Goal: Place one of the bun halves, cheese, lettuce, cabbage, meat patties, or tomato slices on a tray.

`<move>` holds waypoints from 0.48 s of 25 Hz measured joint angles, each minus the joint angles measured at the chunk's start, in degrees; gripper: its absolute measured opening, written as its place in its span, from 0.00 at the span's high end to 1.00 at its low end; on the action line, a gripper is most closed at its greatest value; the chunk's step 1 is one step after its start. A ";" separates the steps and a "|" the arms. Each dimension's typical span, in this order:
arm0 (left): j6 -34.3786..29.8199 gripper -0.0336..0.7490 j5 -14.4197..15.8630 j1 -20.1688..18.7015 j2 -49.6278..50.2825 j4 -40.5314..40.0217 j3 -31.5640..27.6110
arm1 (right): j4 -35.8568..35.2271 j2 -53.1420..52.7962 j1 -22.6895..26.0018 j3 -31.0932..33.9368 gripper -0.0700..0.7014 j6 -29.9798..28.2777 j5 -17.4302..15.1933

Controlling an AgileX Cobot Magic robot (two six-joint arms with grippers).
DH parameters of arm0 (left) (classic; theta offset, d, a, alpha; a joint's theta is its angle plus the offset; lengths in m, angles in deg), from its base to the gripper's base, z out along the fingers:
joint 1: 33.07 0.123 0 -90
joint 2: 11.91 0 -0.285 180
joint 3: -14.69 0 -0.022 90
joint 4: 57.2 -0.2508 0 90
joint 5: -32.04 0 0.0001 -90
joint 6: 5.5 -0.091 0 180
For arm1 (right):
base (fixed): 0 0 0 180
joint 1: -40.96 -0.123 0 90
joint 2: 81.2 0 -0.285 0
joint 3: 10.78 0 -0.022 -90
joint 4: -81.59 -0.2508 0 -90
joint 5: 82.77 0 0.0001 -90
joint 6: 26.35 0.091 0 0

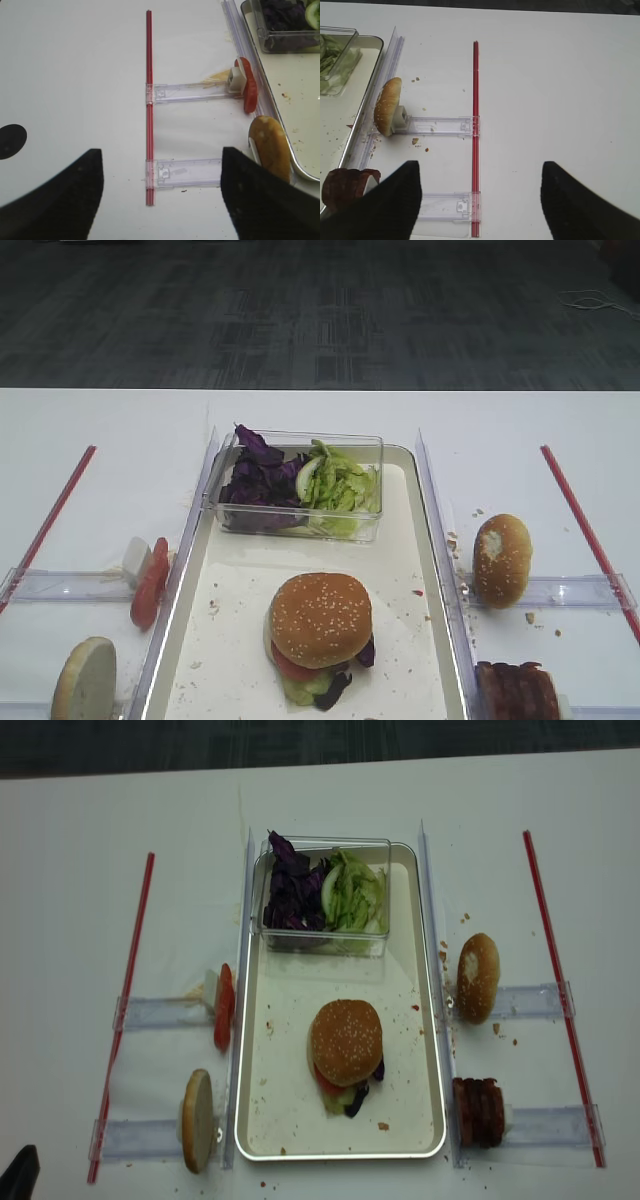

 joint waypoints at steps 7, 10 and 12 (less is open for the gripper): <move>0.00 0.33 0.00 0.00 0.00 0.00 0.00 | 0.00 0.00 0.00 0.00 0.21 0.12 0.00; 0.00 0.33 0.00 0.00 0.00 0.00 0.00 | 0.00 0.00 0.00 0.00 0.21 0.14 0.00; 0.00 0.33 0.00 0.00 0.00 0.00 0.00 | 0.00 0.00 0.00 0.00 0.21 0.24 0.00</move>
